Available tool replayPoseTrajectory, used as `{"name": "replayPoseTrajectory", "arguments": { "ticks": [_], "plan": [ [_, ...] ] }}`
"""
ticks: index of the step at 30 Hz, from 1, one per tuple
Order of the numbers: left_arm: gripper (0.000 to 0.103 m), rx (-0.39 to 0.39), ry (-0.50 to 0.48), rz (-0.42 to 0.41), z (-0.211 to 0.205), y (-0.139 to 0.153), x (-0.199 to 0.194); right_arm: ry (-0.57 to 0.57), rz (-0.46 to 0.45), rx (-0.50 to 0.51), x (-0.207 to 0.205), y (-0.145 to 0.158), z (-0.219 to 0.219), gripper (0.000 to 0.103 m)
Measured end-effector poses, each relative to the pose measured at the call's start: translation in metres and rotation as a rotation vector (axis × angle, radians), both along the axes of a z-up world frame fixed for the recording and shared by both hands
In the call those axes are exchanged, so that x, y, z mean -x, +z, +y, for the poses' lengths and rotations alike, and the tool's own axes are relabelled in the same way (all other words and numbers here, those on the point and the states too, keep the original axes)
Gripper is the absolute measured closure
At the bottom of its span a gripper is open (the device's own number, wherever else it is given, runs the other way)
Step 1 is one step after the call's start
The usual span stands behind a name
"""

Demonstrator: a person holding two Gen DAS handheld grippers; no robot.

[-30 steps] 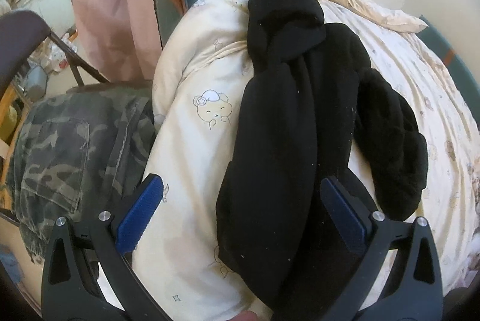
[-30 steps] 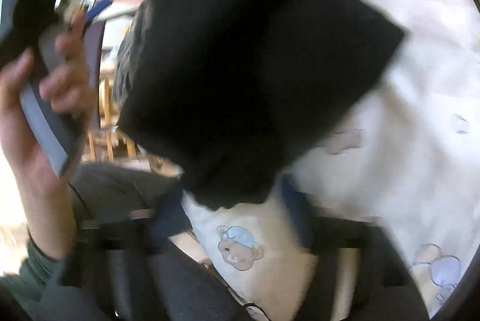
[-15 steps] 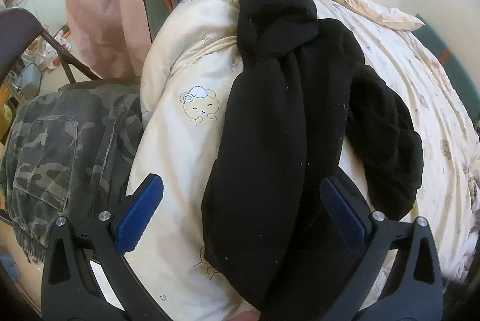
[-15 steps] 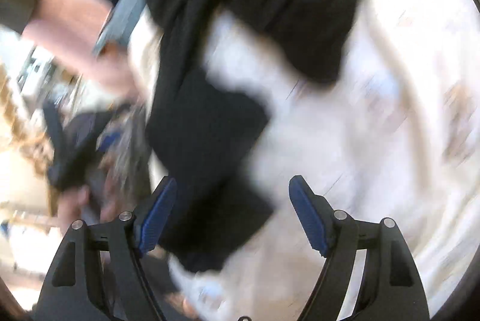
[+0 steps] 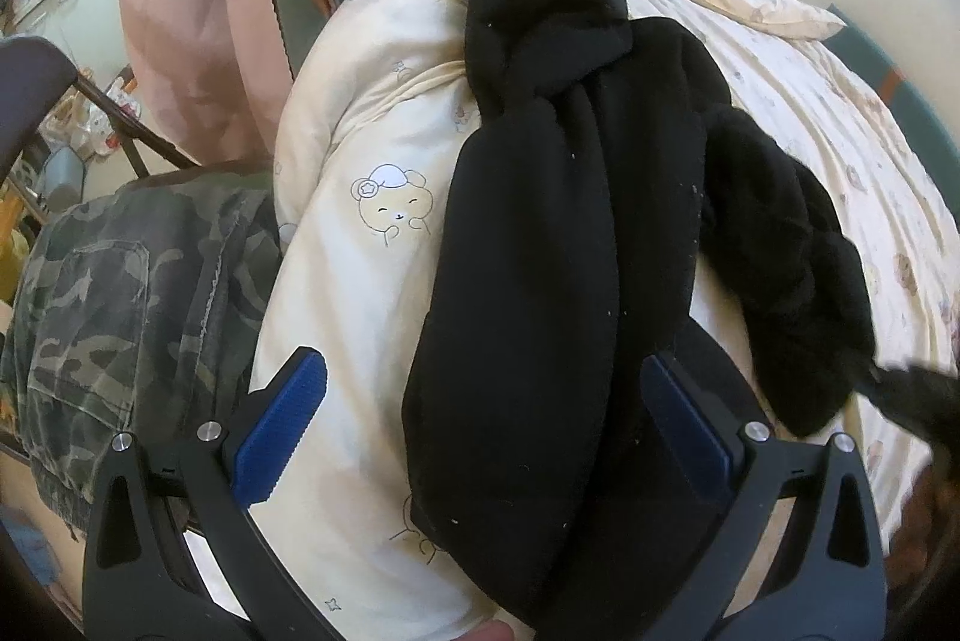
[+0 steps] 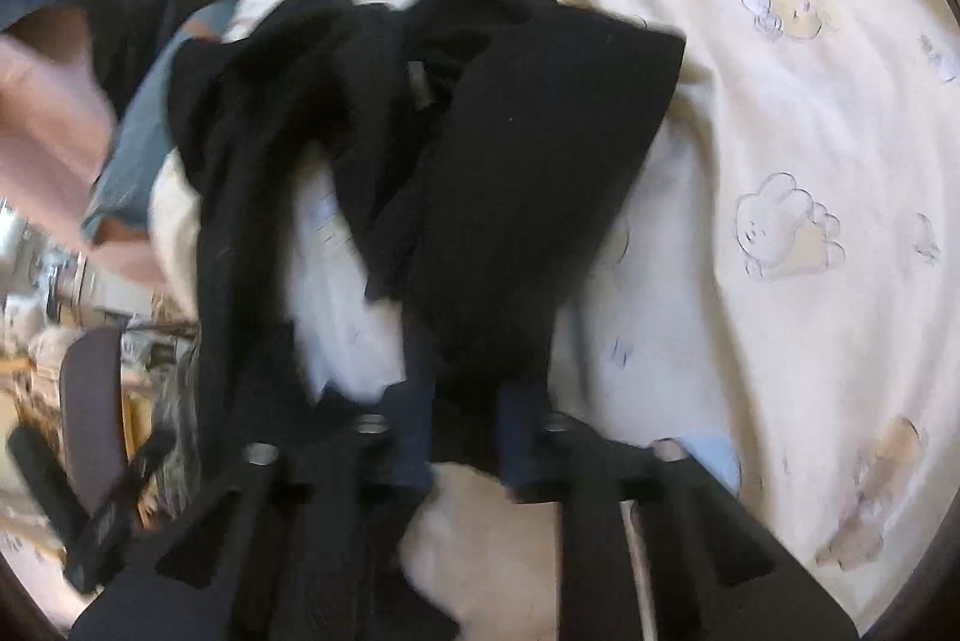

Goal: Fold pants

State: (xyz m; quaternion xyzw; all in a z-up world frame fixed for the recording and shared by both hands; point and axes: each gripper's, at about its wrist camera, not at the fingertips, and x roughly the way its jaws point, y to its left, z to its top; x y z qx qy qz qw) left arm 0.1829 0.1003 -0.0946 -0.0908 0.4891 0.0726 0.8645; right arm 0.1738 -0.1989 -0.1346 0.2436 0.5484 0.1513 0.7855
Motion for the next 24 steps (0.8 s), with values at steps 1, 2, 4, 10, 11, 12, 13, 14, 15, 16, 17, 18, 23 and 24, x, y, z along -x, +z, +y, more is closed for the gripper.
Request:
{"name": "replayPoseTrajectory", "arguments": {
  "ticks": [1,2,4,10,11,12,13,14,15,16,17,18,23,24],
  "plan": [
    [0.0,0.008,0.002,-0.001,0.001,0.001,-0.001,0.026,-0.043,0.01,0.016,0.016,0.0,0.091],
    [0.0,0.015,0.003,-0.003,0.001,0.001,-0.001,0.041,-0.073,0.015,0.032,0.03,-0.002,0.092],
    [0.0,0.012,0.003,-0.01,0.0,0.003,-0.002,0.061,-0.106,0.007,0.061,0.055,-0.009,0.092],
    [0.0,0.012,0.008,-0.032,0.0,0.01,0.001,0.22,-0.043,-0.037,0.147,0.097,-0.005,0.093],
    [0.0,0.01,0.009,-0.033,0.0,0.01,0.001,0.253,-0.02,-0.056,0.159,0.096,-0.001,0.093],
    [0.0,0.006,0.01,-0.034,0.0,0.01,0.001,0.281,-0.003,-0.069,0.169,0.095,0.003,0.093],
    [0.0,0.004,0.009,-0.033,-0.001,0.009,0.001,0.306,0.026,-0.087,0.179,0.091,0.009,0.093],
    [0.0,-0.001,0.009,-0.033,-0.001,0.009,0.001,0.332,0.069,-0.097,0.186,0.082,0.015,0.092],
    [0.0,-0.004,0.011,-0.031,-0.001,0.008,0.001,0.355,0.138,-0.081,0.192,0.066,0.022,0.092],
    [0.0,-0.006,0.011,-0.03,-0.001,0.008,0.001,0.347,0.178,-0.084,0.192,0.053,0.024,0.091],
    [0.0,-0.008,0.01,-0.029,-0.001,0.007,0.001,0.338,0.221,-0.089,0.193,0.039,0.025,0.087],
    [0.0,-0.01,0.01,-0.025,-0.001,0.007,0.0,0.338,0.282,-0.073,0.194,0.025,0.026,0.087],
    [0.0,-0.01,0.008,-0.015,0.001,0.004,0.001,0.449,0.367,0.003,0.193,0.012,0.044,0.086],
    [0.0,-0.008,0.008,-0.012,0.002,0.004,0.001,0.473,0.36,0.007,0.188,0.018,0.047,0.083]
  ]
}}
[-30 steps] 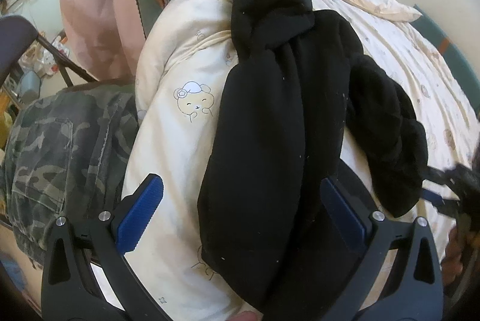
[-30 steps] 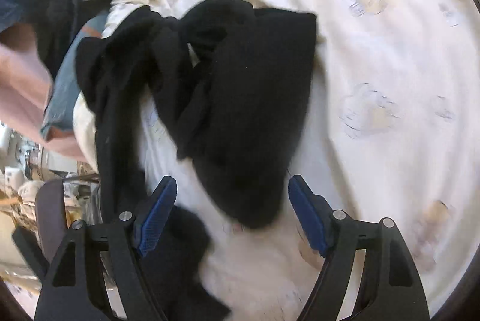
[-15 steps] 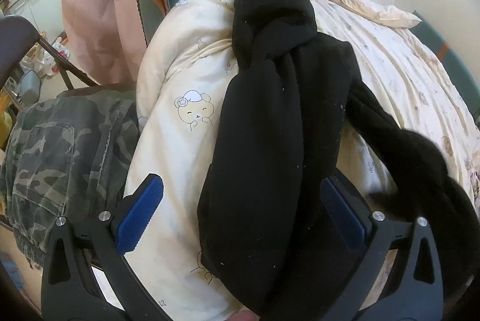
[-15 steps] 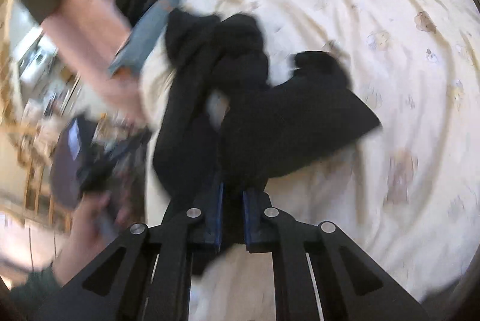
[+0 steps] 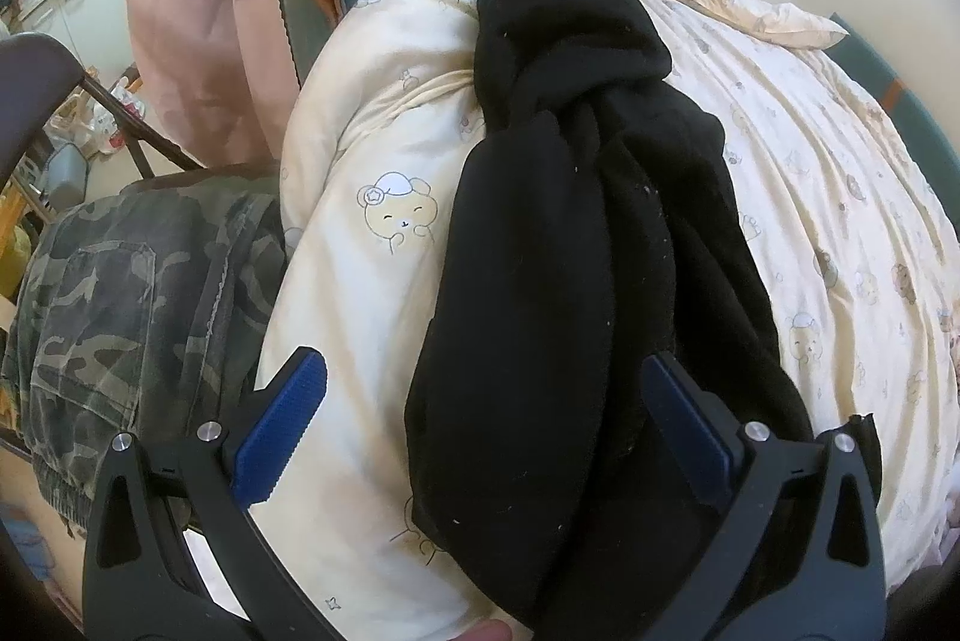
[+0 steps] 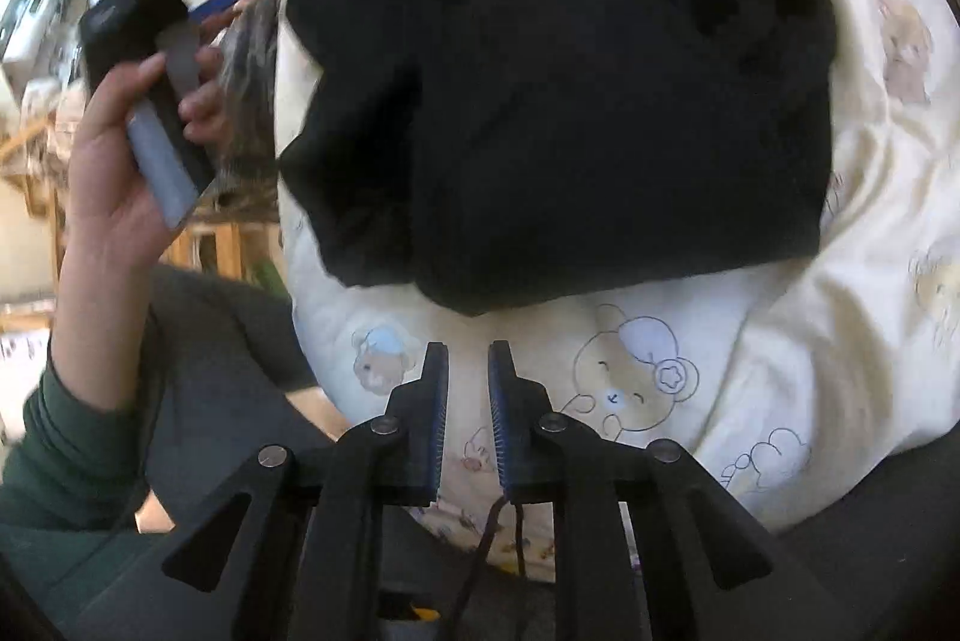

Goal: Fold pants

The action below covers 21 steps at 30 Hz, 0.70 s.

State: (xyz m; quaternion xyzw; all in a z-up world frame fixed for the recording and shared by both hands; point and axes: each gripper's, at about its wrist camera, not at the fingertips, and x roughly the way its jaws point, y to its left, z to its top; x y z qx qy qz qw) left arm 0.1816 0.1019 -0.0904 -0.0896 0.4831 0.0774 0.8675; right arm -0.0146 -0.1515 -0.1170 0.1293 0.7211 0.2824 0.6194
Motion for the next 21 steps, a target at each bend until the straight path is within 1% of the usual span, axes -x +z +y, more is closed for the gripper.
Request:
{"name": "replayPoseTrajectory", "arguments": {
  "ticks": [1,2,3,4,5,8,9,12,15,17,18,21],
  "plan": [
    [0.0,0.003,0.001,0.002,0.001,0.0,0.0,0.014,-0.02,-0.004,-0.007,0.009,0.001,0.081],
    [0.0,0.005,0.002,0.002,0.001,0.0,-0.001,0.014,-0.045,-0.007,-0.015,0.018,0.0,0.071],
    [0.0,0.009,0.006,0.002,0.001,0.001,-0.001,0.006,-0.072,-0.013,-0.024,0.027,-0.003,0.05],
    [0.0,0.014,0.009,0.001,0.001,0.001,-0.002,-0.02,-0.116,-0.02,-0.036,0.039,-0.007,0.04],
    [0.0,0.019,0.013,-0.001,0.002,0.002,-0.002,-0.05,-0.156,-0.03,-0.047,0.049,-0.014,0.034],
    [0.0,0.027,0.016,-0.006,0.002,0.004,-0.003,-0.149,-0.243,-0.066,-0.098,0.069,-0.03,0.034],
    [0.0,0.027,0.016,-0.006,0.003,0.004,-0.004,-0.197,-0.268,-0.083,-0.125,0.071,-0.036,0.034],
    [0.0,0.025,0.019,0.002,0.004,0.003,-0.006,-0.277,-0.295,-0.087,-0.189,0.063,-0.031,0.034],
    [0.0,0.041,0.033,0.013,0.009,0.0,-0.013,-0.365,-0.329,-0.073,-0.27,0.042,-0.021,0.034],
    [0.0,0.055,0.041,0.022,0.014,-0.002,-0.019,-0.392,-0.348,-0.025,-0.31,0.022,-0.015,0.034],
    [0.0,0.064,0.049,0.03,0.017,-0.002,-0.023,-0.42,-0.356,0.0,-0.335,0.01,-0.014,0.034],
    [0.0,0.085,0.07,0.027,0.027,0.0,-0.031,-0.483,-0.317,0.044,-0.382,-0.021,-0.011,0.034]
  ]
}}
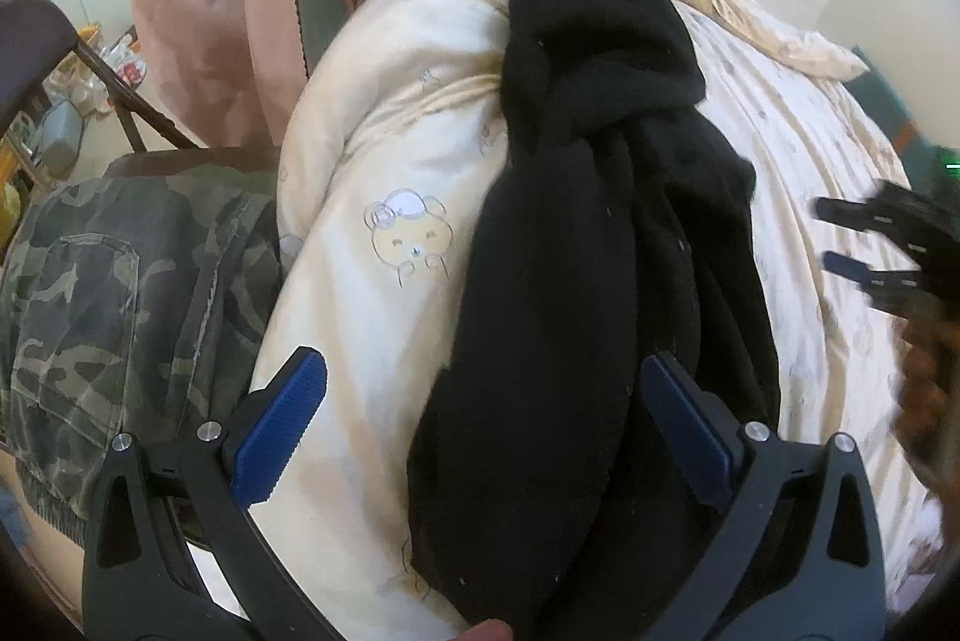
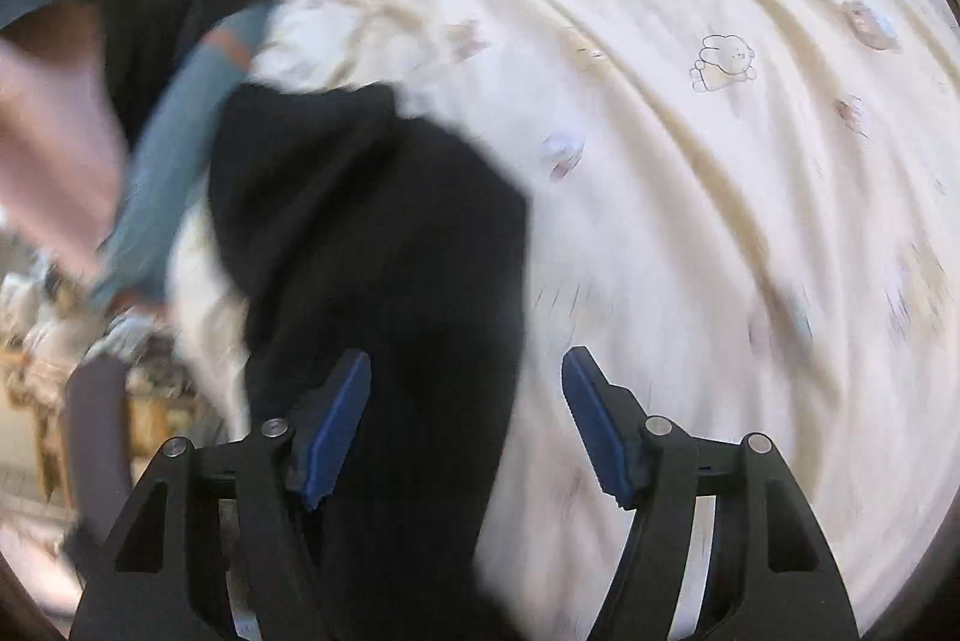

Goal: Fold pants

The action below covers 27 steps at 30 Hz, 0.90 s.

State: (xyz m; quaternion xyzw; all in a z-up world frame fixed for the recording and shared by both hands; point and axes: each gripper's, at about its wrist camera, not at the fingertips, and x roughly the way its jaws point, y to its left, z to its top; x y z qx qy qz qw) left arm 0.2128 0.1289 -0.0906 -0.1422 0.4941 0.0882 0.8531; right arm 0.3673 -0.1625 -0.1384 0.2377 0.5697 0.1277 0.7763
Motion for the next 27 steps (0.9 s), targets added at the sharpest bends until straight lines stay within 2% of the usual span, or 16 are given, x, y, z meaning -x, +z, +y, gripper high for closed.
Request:
{"name": "replayPoseTrajectory", "arguments": {
  "ticks": [5,6,7,8,9,11,14,17,22,24,27],
  "plan": [
    [0.0,-0.031,0.005,0.009,0.009,-0.004,-0.004,-0.044,0.064,0.031,-0.053,-0.051,0.01,0.034],
    [0.0,-0.039,0.002,0.017,0.01,-0.008,-0.004,-0.035,0.065,0.034,-0.057,-0.055,0.013,0.037],
    [0.0,-0.038,0.001,0.023,0.011,-0.009,-0.005,-0.006,0.032,0.034,-0.059,-0.052,0.02,0.051],
    [0.0,-0.033,-0.002,0.03,0.011,-0.012,-0.006,0.043,-0.012,0.049,-0.06,-0.046,0.028,0.1],
    [0.0,-0.025,-0.005,0.037,0.011,-0.015,-0.008,0.108,-0.069,0.1,-0.058,-0.034,0.038,0.099],
    [0.0,-0.02,-0.012,0.042,0.008,-0.016,-0.009,0.194,-0.161,0.123,-0.051,-0.011,0.046,0.1],
    [0.0,-0.02,-0.026,0.035,0.0,-0.015,-0.012,0.209,-0.245,0.158,-0.043,0.023,0.029,0.1],
    [0.0,-0.046,-0.042,0.018,-0.009,-0.011,-0.011,0.206,-0.309,0.259,-0.044,0.054,0.006,0.101],
    [0.0,-0.074,-0.061,0.006,-0.015,-0.01,-0.01,0.155,-0.374,0.494,-0.067,0.094,-0.021,0.102],
    [0.0,-0.088,-0.063,0.01,-0.015,-0.012,-0.01,0.095,-0.412,0.606,-0.078,0.111,-0.036,0.103],
    [0.0,-0.081,-0.057,0.017,-0.011,-0.015,-0.013,-0.012,-0.429,0.71,-0.097,0.122,-0.061,0.103]
  ]
}}
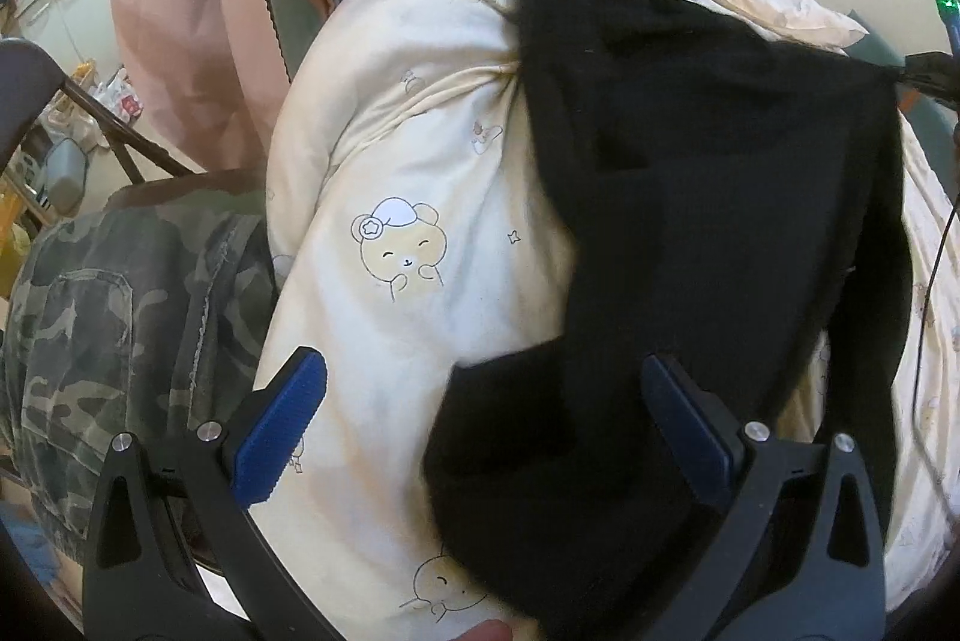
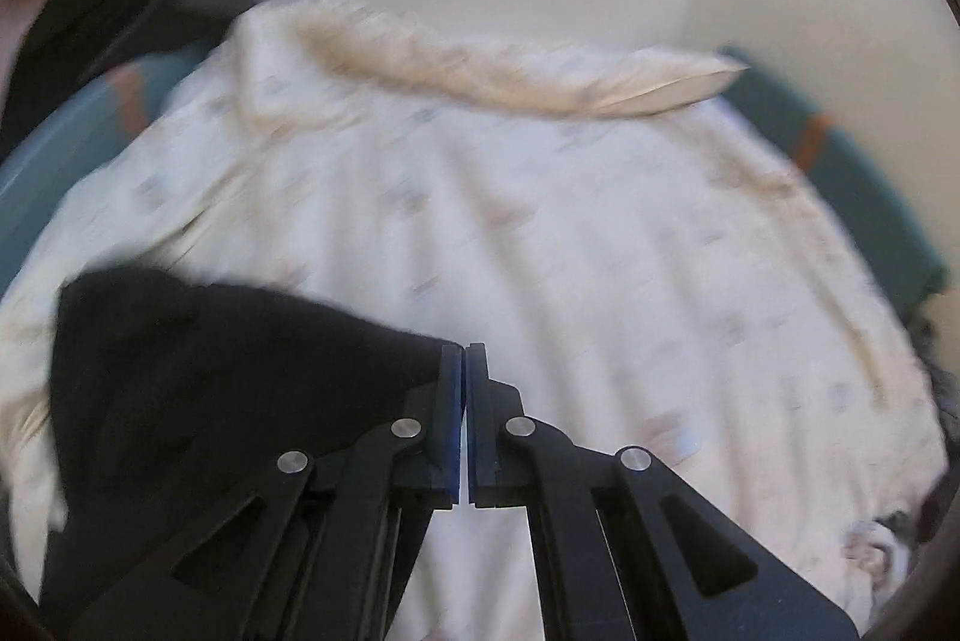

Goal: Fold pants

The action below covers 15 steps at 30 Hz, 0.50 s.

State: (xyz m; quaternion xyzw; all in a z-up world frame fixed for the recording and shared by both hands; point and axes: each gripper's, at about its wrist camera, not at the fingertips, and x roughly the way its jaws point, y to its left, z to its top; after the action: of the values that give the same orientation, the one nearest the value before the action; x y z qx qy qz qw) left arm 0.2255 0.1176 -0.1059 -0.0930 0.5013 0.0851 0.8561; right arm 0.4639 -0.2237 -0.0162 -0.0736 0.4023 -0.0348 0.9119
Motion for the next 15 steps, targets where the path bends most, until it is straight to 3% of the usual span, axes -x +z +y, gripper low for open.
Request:
{"name": "replayPoseTrajectory", "arguments": {
  "ticks": [2,4,10,12,15],
  "plan": [
    [0.0,-0.001,0.005,0.003,0.001,-0.002,-0.001,-0.055,0.032,0.04,-0.018,-0.01,-0.011,0.103],
    [0.0,0.0,0.003,0.006,0.002,-0.003,-0.002,-0.074,0.169,0.016,-0.032,-0.039,-0.021,0.103],
    [0.0,0.012,-0.003,0.013,0.0,-0.005,-0.006,-0.02,0.368,0.003,-0.037,-0.094,-0.022,0.102],
    [0.0,0.017,-0.007,0.012,-0.002,-0.004,-0.006,-0.001,0.35,-0.024,-0.034,-0.09,-0.021,0.097],
    [0.0,0.013,-0.015,0.008,-0.004,-0.003,-0.006,0.05,0.247,-0.124,-0.035,-0.069,-0.015,0.094]
  ]
}}
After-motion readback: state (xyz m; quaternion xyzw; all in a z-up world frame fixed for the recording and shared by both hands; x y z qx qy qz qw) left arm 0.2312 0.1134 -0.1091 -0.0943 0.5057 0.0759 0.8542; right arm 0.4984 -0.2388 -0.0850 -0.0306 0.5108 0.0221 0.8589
